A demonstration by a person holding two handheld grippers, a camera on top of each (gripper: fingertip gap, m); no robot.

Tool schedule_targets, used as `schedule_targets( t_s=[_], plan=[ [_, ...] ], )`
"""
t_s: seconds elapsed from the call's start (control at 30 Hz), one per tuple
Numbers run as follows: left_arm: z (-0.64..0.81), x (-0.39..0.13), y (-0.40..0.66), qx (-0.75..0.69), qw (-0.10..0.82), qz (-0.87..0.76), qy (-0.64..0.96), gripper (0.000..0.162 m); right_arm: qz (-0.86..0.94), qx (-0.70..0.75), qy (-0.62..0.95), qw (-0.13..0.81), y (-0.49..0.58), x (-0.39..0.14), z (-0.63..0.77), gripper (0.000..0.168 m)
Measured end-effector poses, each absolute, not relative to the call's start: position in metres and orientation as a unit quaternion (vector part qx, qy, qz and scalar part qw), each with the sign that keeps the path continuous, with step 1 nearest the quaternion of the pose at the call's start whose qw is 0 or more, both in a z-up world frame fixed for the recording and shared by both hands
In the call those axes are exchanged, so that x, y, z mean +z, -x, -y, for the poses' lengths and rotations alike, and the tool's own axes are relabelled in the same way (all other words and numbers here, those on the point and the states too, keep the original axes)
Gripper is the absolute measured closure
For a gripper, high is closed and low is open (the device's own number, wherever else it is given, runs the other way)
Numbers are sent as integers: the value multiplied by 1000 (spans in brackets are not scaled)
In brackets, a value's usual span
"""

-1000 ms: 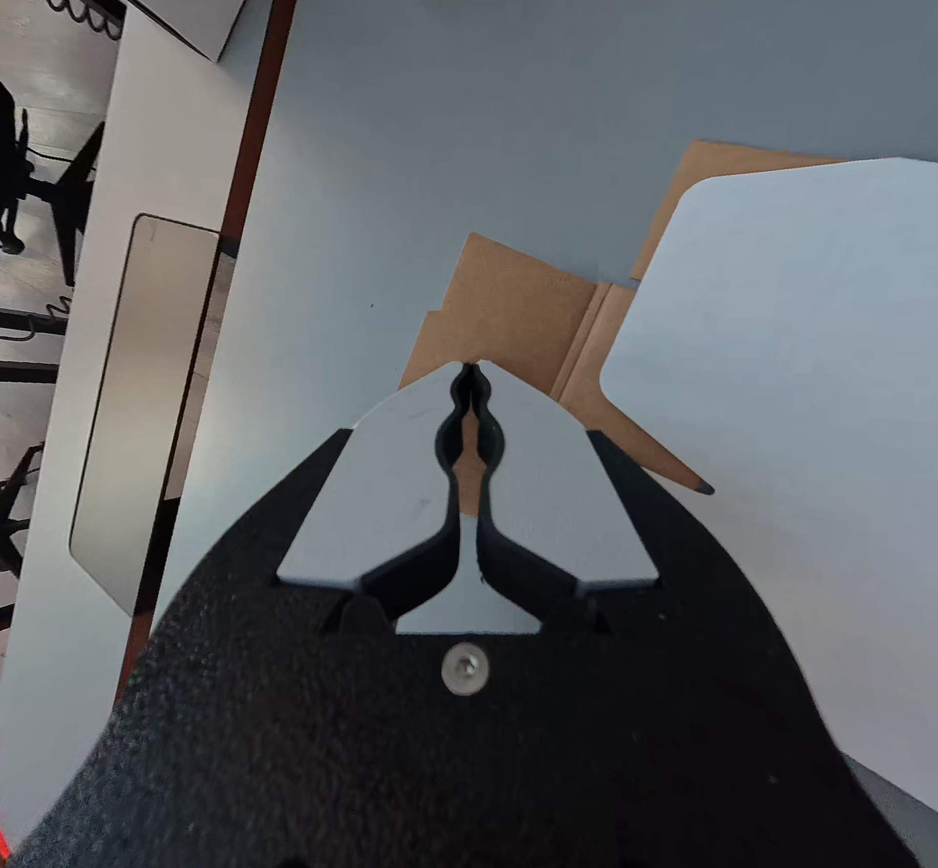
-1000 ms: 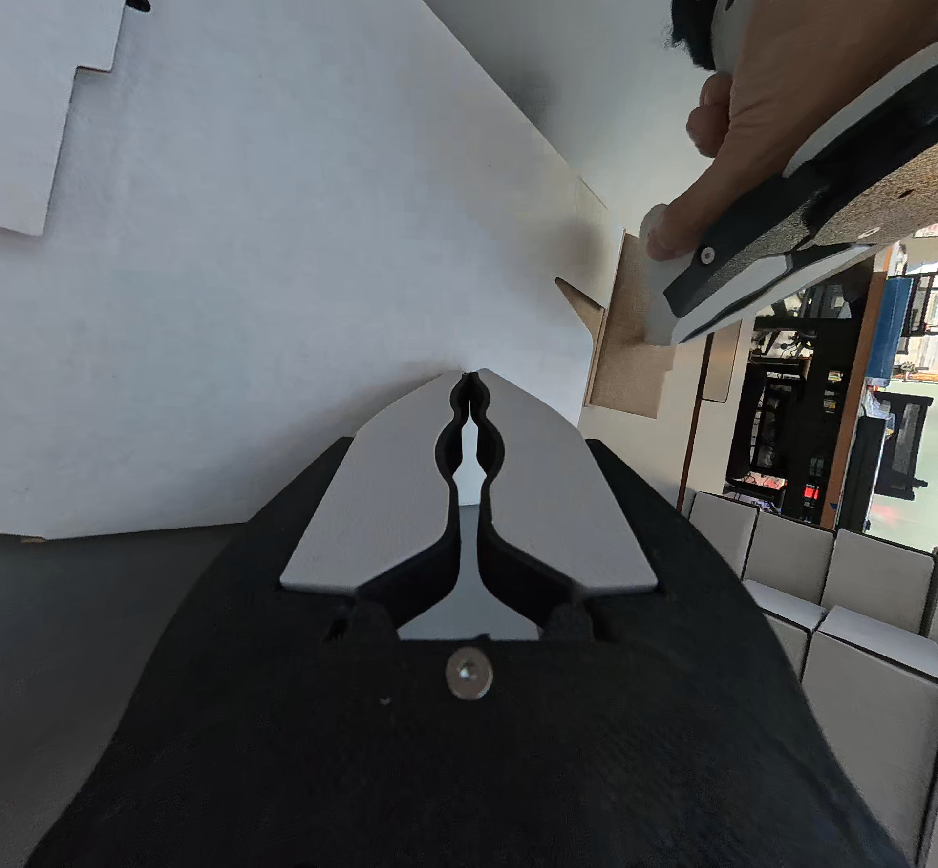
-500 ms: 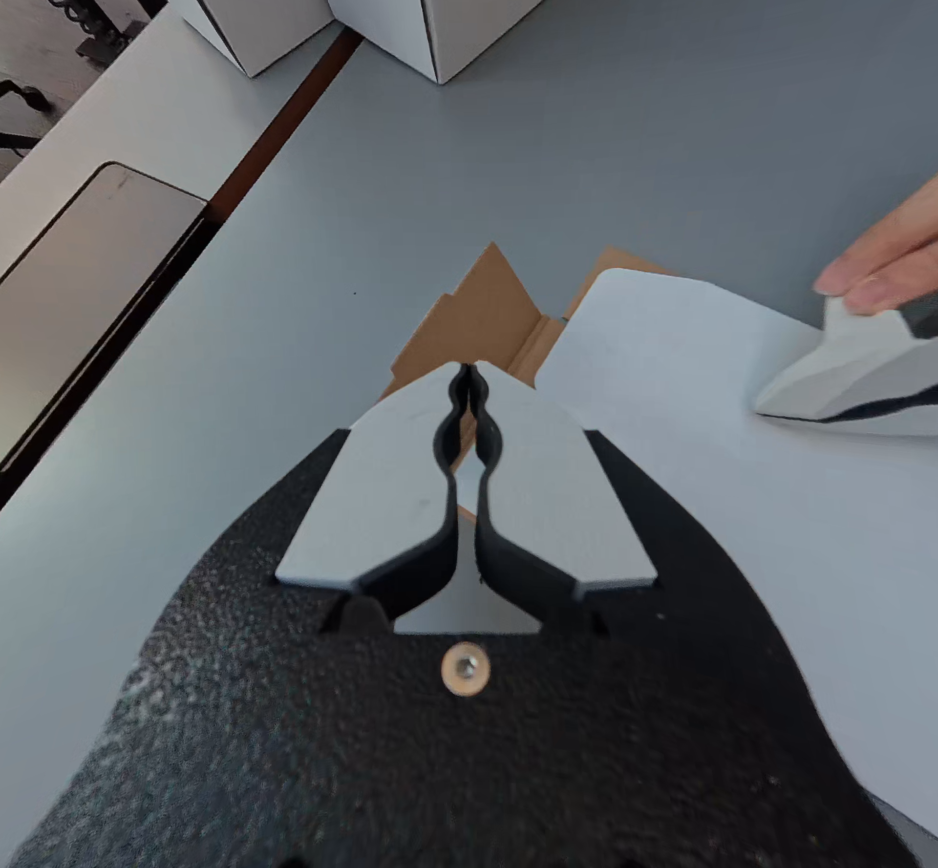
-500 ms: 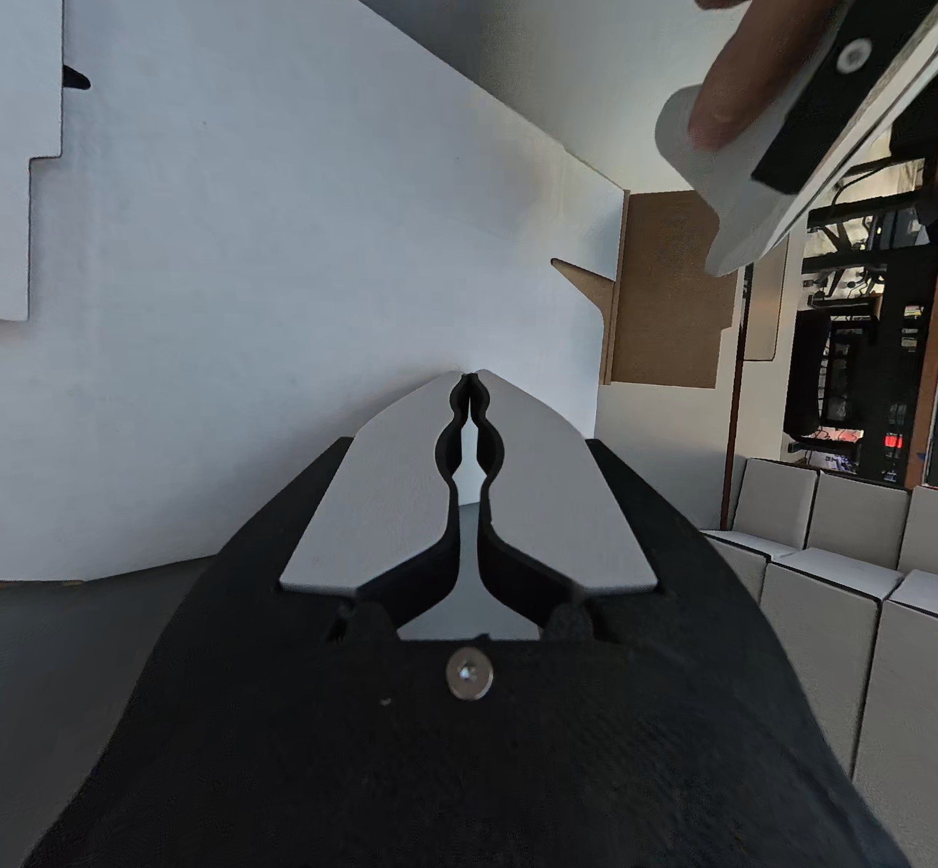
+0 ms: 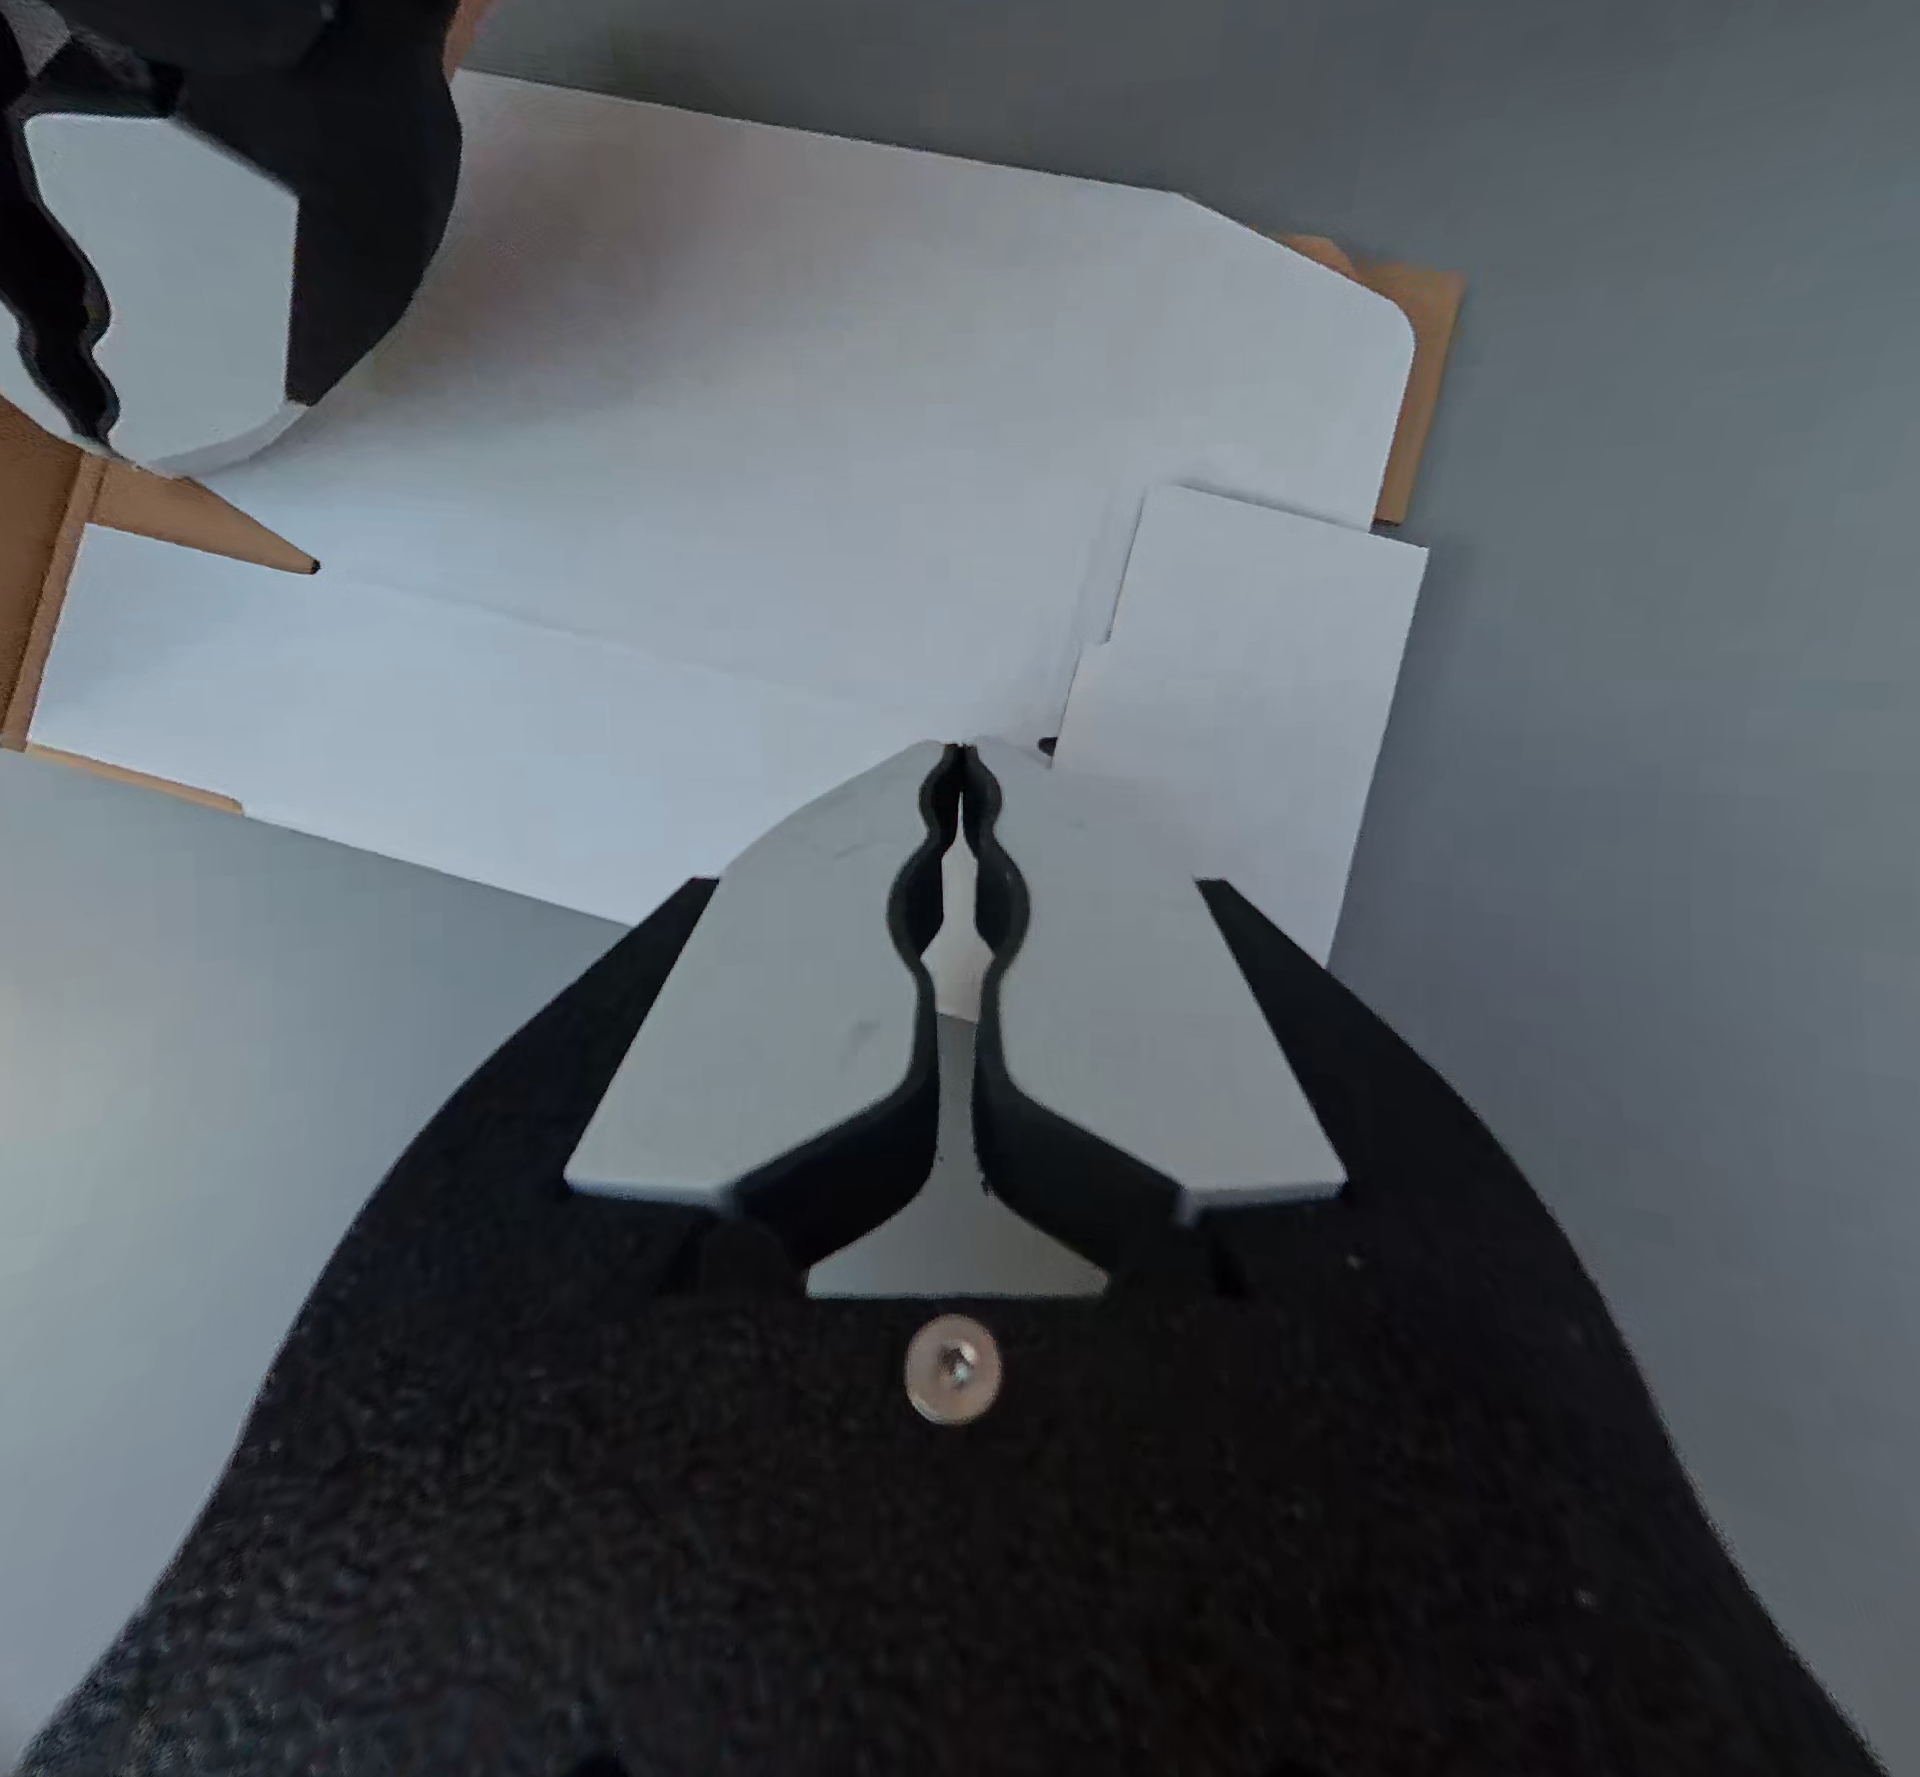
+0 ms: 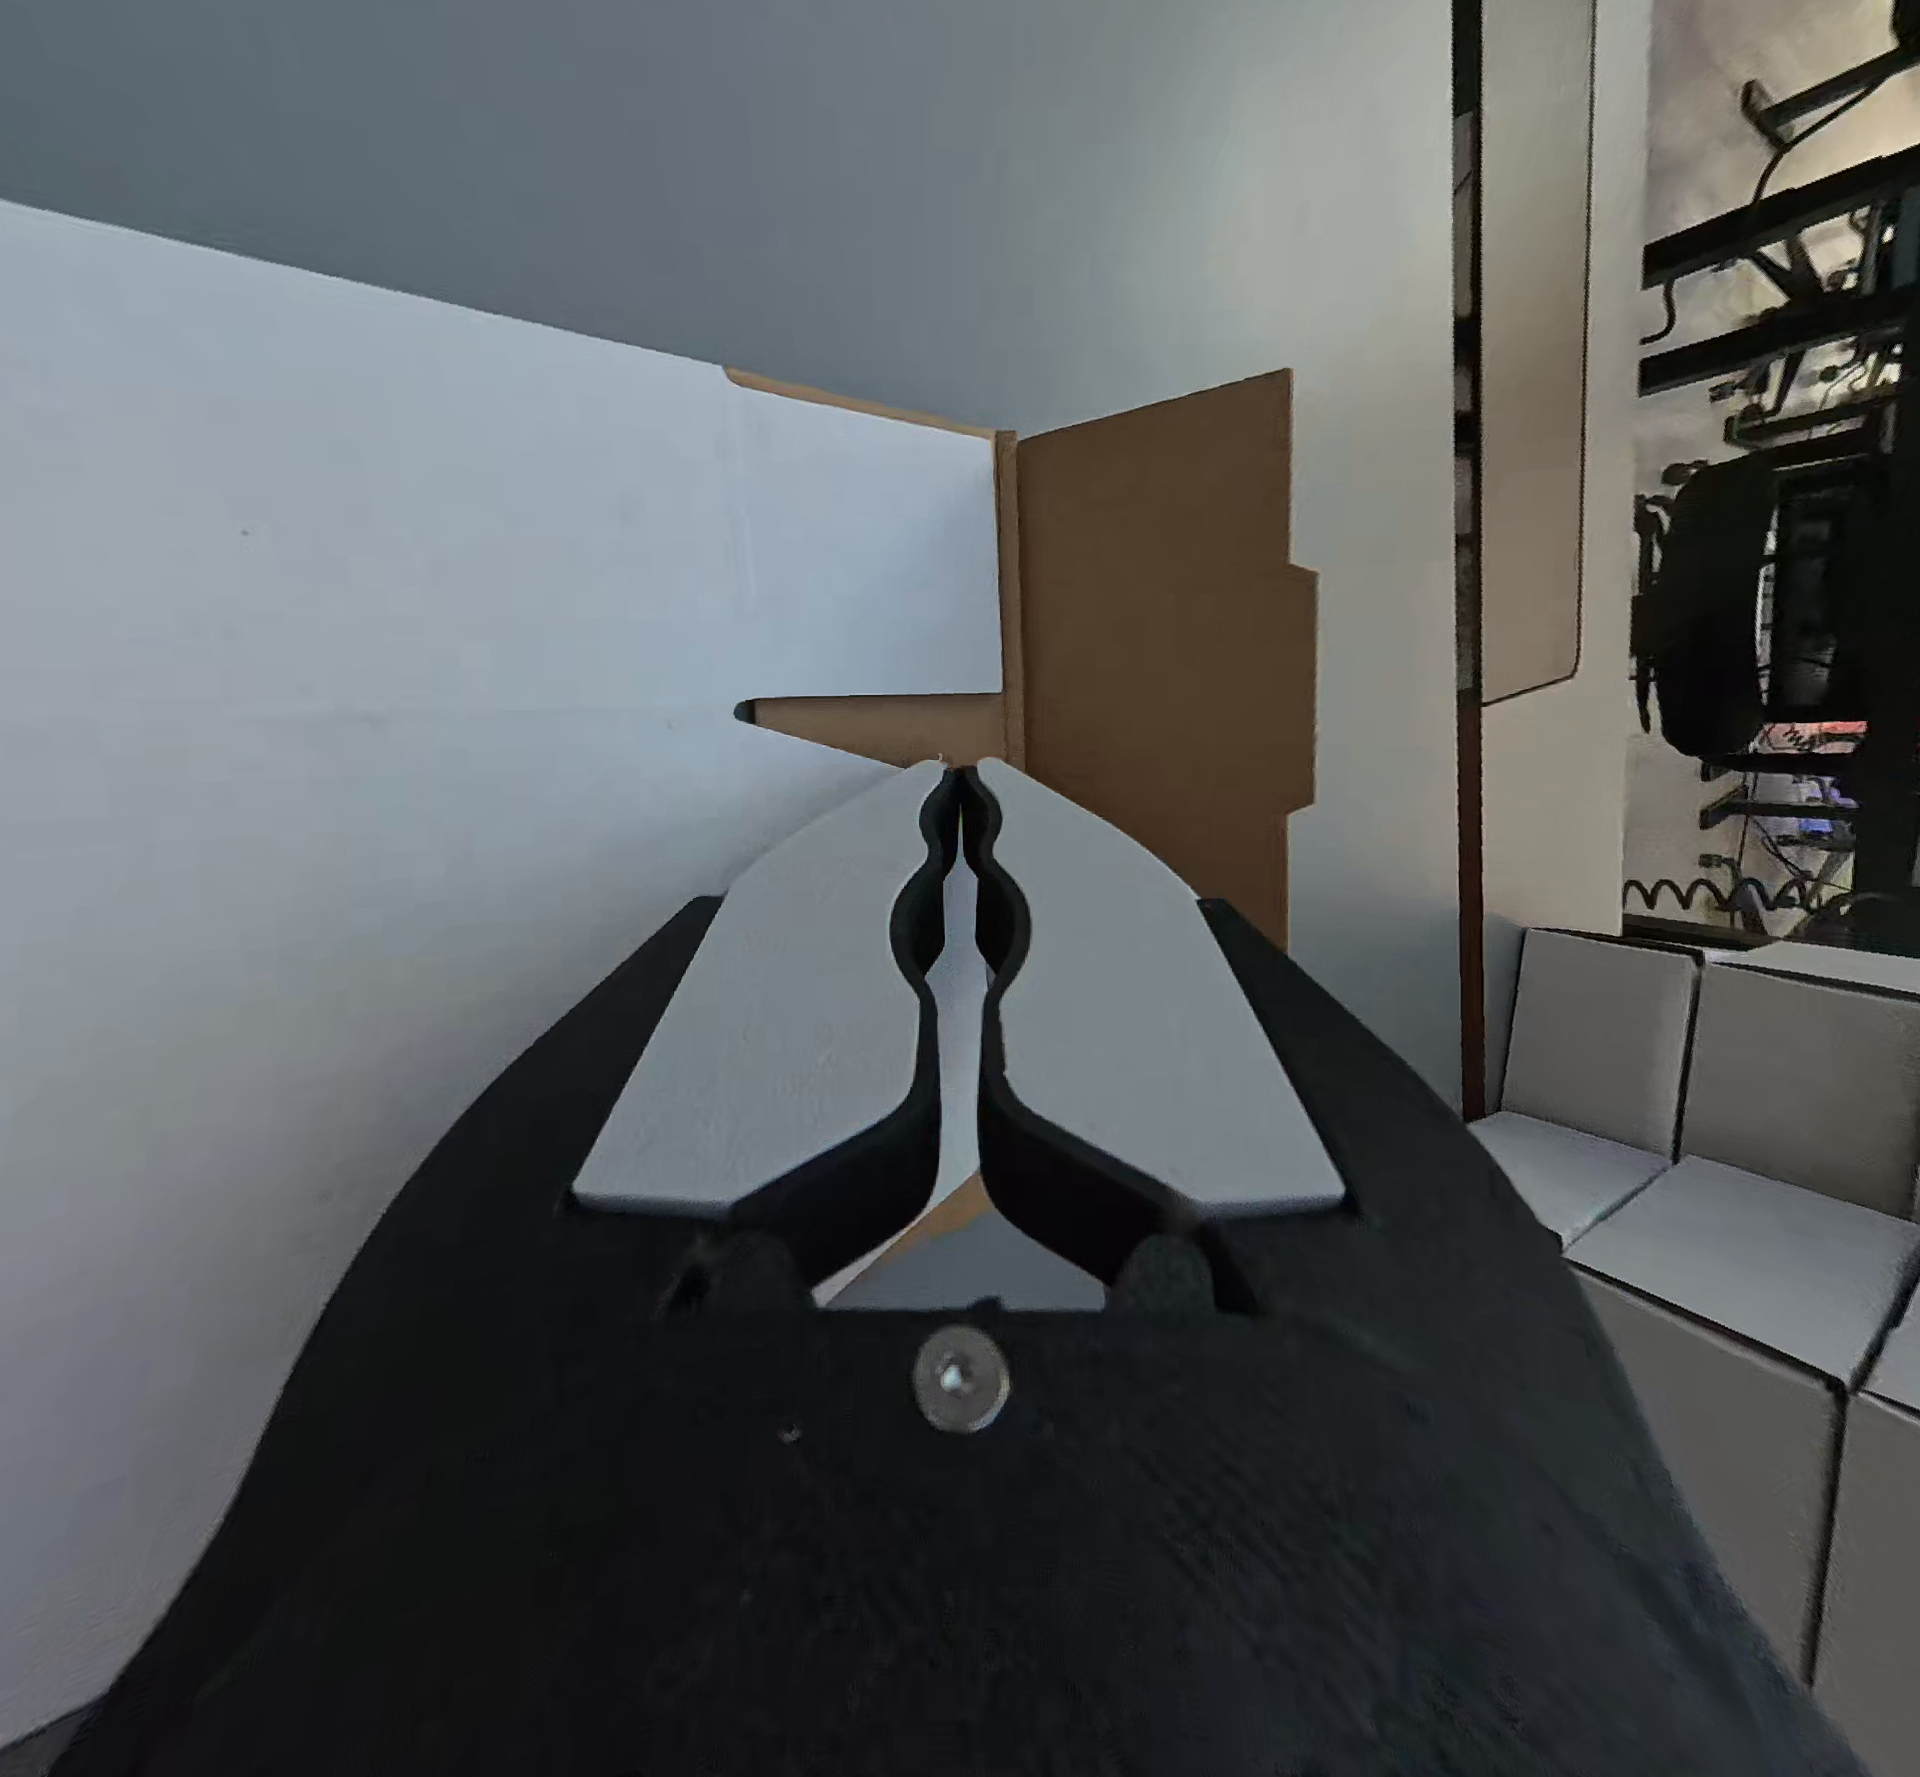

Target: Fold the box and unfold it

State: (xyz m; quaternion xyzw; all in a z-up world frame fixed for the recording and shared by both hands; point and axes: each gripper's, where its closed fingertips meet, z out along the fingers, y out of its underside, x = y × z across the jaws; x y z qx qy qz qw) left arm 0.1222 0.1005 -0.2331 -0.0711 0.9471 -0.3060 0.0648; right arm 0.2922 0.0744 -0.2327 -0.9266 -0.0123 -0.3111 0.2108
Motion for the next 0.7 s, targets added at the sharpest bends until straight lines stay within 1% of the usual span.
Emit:
schedule_targets(
  t_s=[0.07, 0.13, 0.23, 0.37, 0.4, 0.43, 0.5, 0.57, 0.63, 0.7],
  plan=[
    [-96, -231, -125, -313, 77, -943, 82, 162, 6, -325, 922, 211, -295, -234, -76, 168],
    [-96, -234, -125, -301, 65, -946, 97, 162, -5, -331, 917, 223, -295, -233, -75, 168],
    [-96, -233, -118, -289, 13, -950, 114, 162, 4, -346, 914, 212, -295, -233, -75, 168],
    [-99, -224, -80, -268, -78, -958, 66, 162, 2, -345, 915, 211, -295, -233, -75, 168],
    [-100, -223, -73, -258, -73, -962, 46, 162, -1, -343, 914, 217, -295, -233, -75, 168],
    [-101, -223, -73, -249, -44, -967, 27, 162, -2, -341, 914, 220, -295, -233, -75, 168],
    [-93, -214, -97, -268, 49, -962, 28, 162, 8, -347, 913, 215, -295, -233, -75, 168],
    [-83, -199, -128, -313, 109, -940, 73, 162, 10, -350, 911, 215, -294, -233, -76, 168],
    [-84, -198, -152, -323, 131, -931, 107, 162, 8, -350, 911, 217, -294, -233, -75, 168],
    [-94, -216, -157, -272, 120, -950, 96, 162, 9, -353, 910, 216, -294, -233, -76, 168]
  ],
)
